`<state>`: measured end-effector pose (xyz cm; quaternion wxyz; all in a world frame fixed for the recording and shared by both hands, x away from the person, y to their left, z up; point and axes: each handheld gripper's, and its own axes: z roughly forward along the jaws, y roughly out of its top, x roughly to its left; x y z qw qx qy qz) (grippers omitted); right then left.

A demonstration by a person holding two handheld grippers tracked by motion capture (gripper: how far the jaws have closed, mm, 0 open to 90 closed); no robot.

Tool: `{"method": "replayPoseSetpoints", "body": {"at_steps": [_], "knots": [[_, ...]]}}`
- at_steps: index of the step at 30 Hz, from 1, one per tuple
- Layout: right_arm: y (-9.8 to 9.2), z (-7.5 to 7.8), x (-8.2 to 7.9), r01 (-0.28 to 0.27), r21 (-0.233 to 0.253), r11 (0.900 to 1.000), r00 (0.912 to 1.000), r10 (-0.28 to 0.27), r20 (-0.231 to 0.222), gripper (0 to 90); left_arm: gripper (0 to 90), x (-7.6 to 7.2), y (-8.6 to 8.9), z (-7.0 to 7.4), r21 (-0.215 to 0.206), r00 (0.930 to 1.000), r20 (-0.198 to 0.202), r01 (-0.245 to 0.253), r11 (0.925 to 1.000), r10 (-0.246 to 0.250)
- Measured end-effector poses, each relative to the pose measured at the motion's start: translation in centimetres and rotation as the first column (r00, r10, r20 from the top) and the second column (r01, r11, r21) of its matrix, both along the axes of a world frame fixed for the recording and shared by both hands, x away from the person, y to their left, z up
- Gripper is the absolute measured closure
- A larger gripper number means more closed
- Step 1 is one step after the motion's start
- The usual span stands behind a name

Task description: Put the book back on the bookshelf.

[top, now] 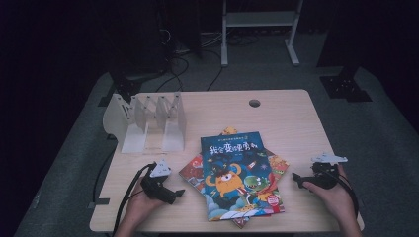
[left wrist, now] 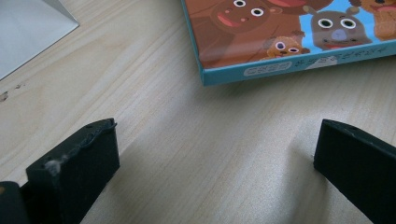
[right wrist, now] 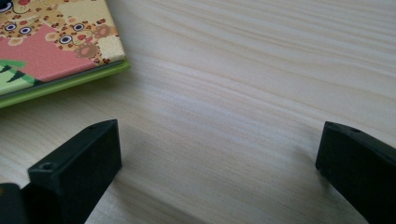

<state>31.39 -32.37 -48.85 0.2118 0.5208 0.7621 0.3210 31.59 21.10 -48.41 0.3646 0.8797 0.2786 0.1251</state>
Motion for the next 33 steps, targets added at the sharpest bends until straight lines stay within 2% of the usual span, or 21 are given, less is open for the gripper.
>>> {"method": "replayPoseSetpoints", "body": {"at_steps": [3,6,8,9,10,11,13,15,18,23,24,26,29,30,33], "knots": [[0.0,0.0,0.0,0.005,0.001,1.0,1.0,-0.005,0.0,0.0,0.0,0.0,0.0,0.0,0.0,1.0,0.0,0.0,1.0,0.0],[0.0,0.3,-0.3,0.012,0.014,1.0,0.9996,-0.013,0.025,18.5,0.0,0.0,0.0,0.0,-0.002,1.0,0.0,-0.004,1.0,0.004],[0.0,0.6,-0.4,0.023,0.009,1.0,0.9997,-0.023,0.009,27.7,0.0,0.0,0.0,0.0,-0.002,1.0,0.0,-0.006,1.0,0.006],[0.0,0.6,-0.4,0.023,0.009,1.0,0.9997,-0.023,0.009,27.7,0.0,0.0,0.0,0.0,-0.002,1.0,0.0,-0.006,1.0,0.006],[-0.1,1.0,-0.5,0.026,0.031,0.999,0.9996,-0.026,-0.015,36.3,0.0,0.0,0.0,0.0,-0.003,1.0,0.0,-0.007,1.0,0.007],[-0.1,1.2,-0.5,0.03,0.041,0.999,0.9993,-0.029,-0.024,37.1,0.0,0.0,0.0,0.0,-0.003,1.0,0.0,-0.007,1.0,0.007],[-0.1,1.8,-0.6,0.034,0.056,0.998,0.9994,-0.033,-0.013,40.3,0.0,0.0,0.0,0.0,-0.003,1.0,0.0,-0.007,1.0,0.007],[0.0,2.1,-0.6,0.03,0.066,0.997,0.9995,-0.03,-0.011,40.5,0.0,0.0,0.0,0.0,-0.003,1.0,0.0,-0.007,1.0,0.007],[0.9,3.4,0.2,0.001,0.081,0.997,1.0,0.0,-0.005,39.9,0.0,0.0,0.0,0.0,-0.003,1.0,0.0,-0.007,1.0,0.007],[2.0,4.1,1.3,-0.025,0.106,0.994,0.9996,0.026,-0.008,39.8,0.0,0.0,0.0,0.0,-0.003,1.0,0.0,-0.007,1.0,0.007],[2.9,4.6,1.9,-0.046,0.101,0.994,0.9989,0.047,-0.008,39.9,0.0,0.0,0.0,0.0,-0.003,1.0,0.0,-0.007,1.0,0.007],[3.2,4.7,2.1,-0.053,0.105,0.993,0.9986,0.054,-0.003,39.8,0.0,0.0,0.0,0.0,-0.003,1.0,0.0,-0.007,1.0,0.007],[4.4,5.2,3.1,-0.081,0.09,0.993,0.9967,0.08,0.006,39.1,0.0,0.0,0.0,0.0,-0.003,1.0,0.0,-0.007,1.0,0.007],[5.1,5.4,3.7,-0.092,0.098,0.991,0.9957,0.092,0.009,39.2,0.0,0.0,0.0,0.0,-0.003,1.0,0.0,-0.008,1.0,0.008],[5.9,5.7,4.5,-0.104,0.088,0.991,0.9946,0.104,0.005,39.4,0.0,0.0,0.0,0.0,-0.003,1.0,0.0,-0.008,1.0,0.008]]}}
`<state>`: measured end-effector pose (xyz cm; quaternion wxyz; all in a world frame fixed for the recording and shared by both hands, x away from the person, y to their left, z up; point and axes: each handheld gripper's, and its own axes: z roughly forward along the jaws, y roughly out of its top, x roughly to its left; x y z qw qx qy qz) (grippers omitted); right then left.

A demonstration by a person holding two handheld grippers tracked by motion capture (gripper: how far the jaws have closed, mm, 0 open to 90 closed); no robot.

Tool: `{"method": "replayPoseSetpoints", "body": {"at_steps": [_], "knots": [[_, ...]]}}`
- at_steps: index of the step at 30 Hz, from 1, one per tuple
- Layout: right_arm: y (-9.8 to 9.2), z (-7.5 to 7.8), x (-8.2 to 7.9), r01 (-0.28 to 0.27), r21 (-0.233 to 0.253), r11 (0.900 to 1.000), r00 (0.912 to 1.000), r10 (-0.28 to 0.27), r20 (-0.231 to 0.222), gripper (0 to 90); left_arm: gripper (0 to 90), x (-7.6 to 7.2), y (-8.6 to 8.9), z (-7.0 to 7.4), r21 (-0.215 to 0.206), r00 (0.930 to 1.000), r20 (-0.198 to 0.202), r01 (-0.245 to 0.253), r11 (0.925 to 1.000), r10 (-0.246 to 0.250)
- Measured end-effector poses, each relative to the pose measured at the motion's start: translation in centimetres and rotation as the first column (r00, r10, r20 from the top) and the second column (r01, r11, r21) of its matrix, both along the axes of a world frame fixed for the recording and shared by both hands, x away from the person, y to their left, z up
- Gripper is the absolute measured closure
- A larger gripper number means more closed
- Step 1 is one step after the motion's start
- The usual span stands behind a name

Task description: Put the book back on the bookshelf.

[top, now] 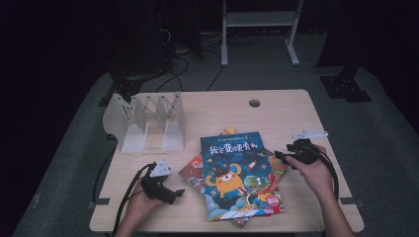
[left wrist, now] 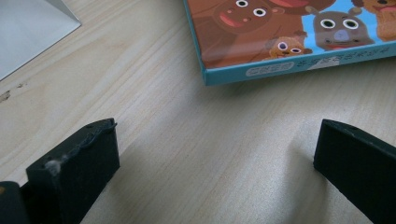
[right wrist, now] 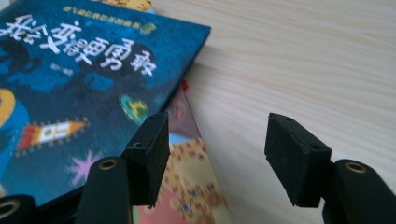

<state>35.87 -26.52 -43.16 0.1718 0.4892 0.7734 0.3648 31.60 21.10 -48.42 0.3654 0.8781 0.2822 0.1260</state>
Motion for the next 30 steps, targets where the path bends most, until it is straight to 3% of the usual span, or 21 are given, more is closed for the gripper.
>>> {"method": "replayPoseSetpoints", "body": {"at_steps": [12,19,25,30], "knots": [[2.8,0.3,3.4,-0.042,0.029,0.999,0.9988,0.043,-0.026,39.4,0.0,0.0,0.0,0.0,0.0,1.0,0.0,0.0,1.0,0.0],[3.6,0.3,5.1,-0.053,0.021,0.998,0.9981,0.053,-0.031,39.4,0.0,0.0,0.0,0.0,0.0,1.0,0.0,0.0,1.0,0.0],[4.7,0.1,7.7,-0.066,0.018,0.998,0.9962,0.067,-0.055,39.5,0.0,0.0,0.0,0.0,0.003,1.0,-0.002,0.001,1.0,-0.001],[5.5,-0.2,8.7,-0.065,0.012,0.998,0.9941,0.066,-0.086,39.5,0.0,0.0,0.0,0.0,0.003,1.0,-0.002,0.001,1.0,-0.001]]}}
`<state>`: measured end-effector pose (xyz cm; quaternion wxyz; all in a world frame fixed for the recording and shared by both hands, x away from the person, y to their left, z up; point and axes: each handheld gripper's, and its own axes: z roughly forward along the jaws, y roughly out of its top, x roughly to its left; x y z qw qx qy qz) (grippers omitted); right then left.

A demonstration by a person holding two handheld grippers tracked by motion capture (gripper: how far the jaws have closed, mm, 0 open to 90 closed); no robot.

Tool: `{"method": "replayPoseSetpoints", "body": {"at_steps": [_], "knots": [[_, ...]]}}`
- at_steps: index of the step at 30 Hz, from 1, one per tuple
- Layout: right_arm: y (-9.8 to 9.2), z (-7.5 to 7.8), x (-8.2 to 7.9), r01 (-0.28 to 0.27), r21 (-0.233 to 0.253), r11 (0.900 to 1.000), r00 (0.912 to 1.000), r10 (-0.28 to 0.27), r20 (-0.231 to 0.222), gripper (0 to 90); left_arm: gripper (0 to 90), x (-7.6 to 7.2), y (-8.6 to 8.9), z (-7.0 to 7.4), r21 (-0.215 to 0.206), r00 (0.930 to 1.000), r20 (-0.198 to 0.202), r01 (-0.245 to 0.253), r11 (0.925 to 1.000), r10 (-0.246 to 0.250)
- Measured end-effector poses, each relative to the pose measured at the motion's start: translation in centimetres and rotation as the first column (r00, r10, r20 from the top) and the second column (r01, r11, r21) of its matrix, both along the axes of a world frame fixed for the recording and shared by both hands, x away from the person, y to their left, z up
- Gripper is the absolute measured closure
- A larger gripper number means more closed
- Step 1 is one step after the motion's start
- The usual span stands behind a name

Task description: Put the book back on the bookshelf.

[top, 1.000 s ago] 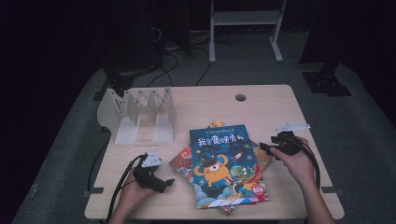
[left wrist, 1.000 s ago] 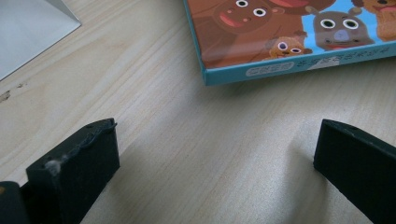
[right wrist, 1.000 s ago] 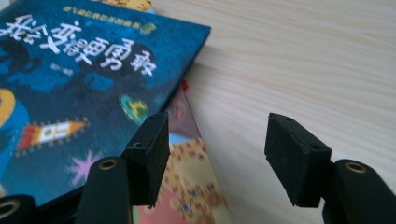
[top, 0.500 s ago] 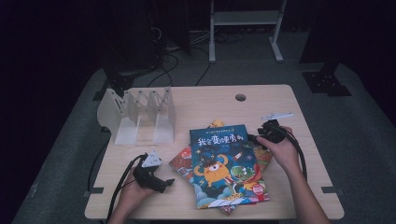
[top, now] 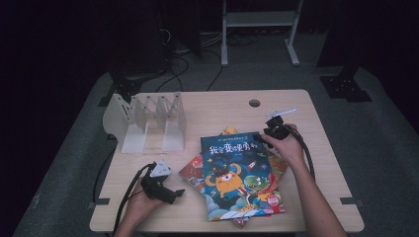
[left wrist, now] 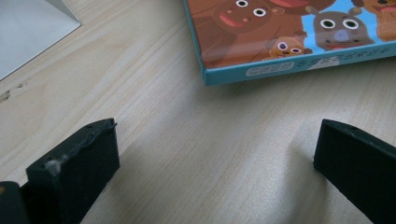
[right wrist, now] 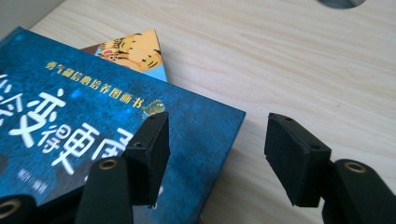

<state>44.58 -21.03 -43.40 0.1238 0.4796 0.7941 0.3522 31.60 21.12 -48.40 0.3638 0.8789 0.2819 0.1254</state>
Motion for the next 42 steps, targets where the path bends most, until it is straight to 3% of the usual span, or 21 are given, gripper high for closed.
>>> {"method": "replayPoseSetpoints", "body": {"at_steps": [2,6,11,24,42], "knots": [[0.3,-0.2,0.4,0.0,-0.007,1.0,0.9996,0.0,-0.028,40.3,0.0,0.0,0.0,0.0,0.0,1.0,0.0,0.0,1.0,0.0],[0.6,-0.4,0.6,-0.019,0.029,0.999,0.9974,0.021,-0.069,44.1,0.0,0.0,0.0,0.0,0.0,1.0,0.0,0.0,1.0,0.0],[1.1,-0.2,0.7,-0.025,-0.006,1.0,0.9973,0.024,-0.069,44.5,0.0,0.0,0.0,0.0,0.0,1.0,0.0,0.0,1.0,0.0],[3.6,-0.2,0.8,-0.094,-0.013,0.995,0.9945,0.094,-0.048,45.3,0.0,0.0,0.0,0.0,0.0,1.0,0.0,0.0,1.0,0.0],[8.4,0.0,0.8,-0.22,-0.037,0.975,0.9756,0.219,-0.018,45.8,0.0,0.0,0.0,0.0,0.001,1.0,0.0,0.001,1.0,-0.001]]}}
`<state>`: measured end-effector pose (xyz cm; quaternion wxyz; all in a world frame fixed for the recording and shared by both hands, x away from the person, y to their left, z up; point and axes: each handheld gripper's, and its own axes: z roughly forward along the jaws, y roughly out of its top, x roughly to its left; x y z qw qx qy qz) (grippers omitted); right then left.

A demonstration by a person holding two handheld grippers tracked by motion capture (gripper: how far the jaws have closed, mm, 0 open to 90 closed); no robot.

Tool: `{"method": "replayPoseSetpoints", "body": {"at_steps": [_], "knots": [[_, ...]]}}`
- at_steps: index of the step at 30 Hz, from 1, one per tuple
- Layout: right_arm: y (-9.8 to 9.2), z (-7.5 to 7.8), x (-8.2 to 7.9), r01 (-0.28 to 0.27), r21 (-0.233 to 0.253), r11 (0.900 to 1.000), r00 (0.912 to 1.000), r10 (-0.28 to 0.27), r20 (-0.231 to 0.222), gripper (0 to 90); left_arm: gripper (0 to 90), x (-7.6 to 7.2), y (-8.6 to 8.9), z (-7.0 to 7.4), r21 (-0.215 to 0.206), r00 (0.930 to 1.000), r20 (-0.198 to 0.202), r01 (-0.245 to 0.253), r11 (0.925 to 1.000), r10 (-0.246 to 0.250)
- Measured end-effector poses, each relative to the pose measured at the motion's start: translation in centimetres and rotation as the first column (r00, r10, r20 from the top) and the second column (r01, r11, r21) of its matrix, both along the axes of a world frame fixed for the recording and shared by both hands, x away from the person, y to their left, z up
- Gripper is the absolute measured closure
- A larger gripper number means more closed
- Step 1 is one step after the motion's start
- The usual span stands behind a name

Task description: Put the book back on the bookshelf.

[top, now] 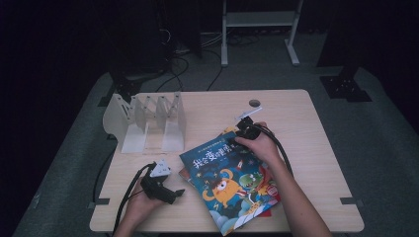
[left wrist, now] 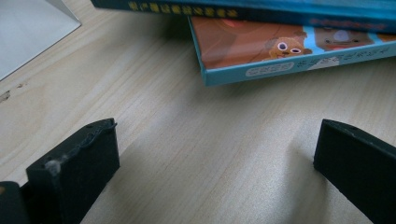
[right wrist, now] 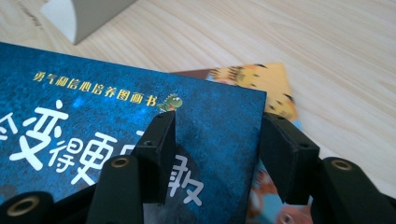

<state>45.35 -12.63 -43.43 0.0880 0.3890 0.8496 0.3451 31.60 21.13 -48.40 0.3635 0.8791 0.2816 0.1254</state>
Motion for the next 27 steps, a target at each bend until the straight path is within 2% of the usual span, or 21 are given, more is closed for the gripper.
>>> {"method": "replayPoseSetpoints", "body": {"at_steps": [5,10,15,19,20,21,22,24,27], "knots": [[1.1,-0.1,-0.1,-0.036,0.02,0.999,0.9993,0.036,-0.003,46.0,0.0,0.0,0.0,0.0,0.0,1.0,0.0,0.0,1.0,0.0],[1.9,-0.1,-0.4,-0.077,0.019,0.997,0.9971,0.077,0.001,46.1,0.0,0.0,0.0,0.0,-0.003,1.0,0.0,-0.002,1.0,0.002],[2.0,0.2,-0.8,-0.08,0.007,0.997,0.9968,0.08,0.008,47.8,0.0,0.0,0.0,0.0,-0.003,1.0,0.0,-0.002,1.0,0.002],[0.7,0.9,-1.6,-0.072,0.024,0.997,0.9973,0.071,0.02,47.9,0.0,0.0,0.0,0.0,0.0,1.0,0.0,0.0,1.0,0.0],[-0.2,1.3,-2.2,-0.063,0.029,0.998,0.9978,0.062,0.022,48.0,0.0,0.0,0.0,0.0,0.0,1.0,0.0,0.0,1.0,0.0],[-0.2,1.3,-2.2,-0.063,0.029,0.998,0.9978,0.062,0.022,48.0,0.0,0.0,0.0,0.0,0.0,1.0,0.0,0.0,1.0,0.0],[-1.4,1.7,-3.0,-0.051,0.02,0.998,0.9985,0.051,0.02,48.3,0.0,0.0,0.0,0.0,0.0,1.0,0.0,-0.001,1.0,0.001],[-1.8,1.8,-3.2,-0.044,0.02,0.999,0.9989,0.044,0.019,48.5,0.0,0.0,0.0,0.0,0.0,1.0,0.0,-0.004,1.0,0.004],[-3.5,2.0,-4.3,-0.035,0.03,0.999,0.9991,0.034,0.025,48.9,0.0,-0.1,0.3,0.1,0.003,0.9999,0.001,-0.015,0.9999,0.015]]}}
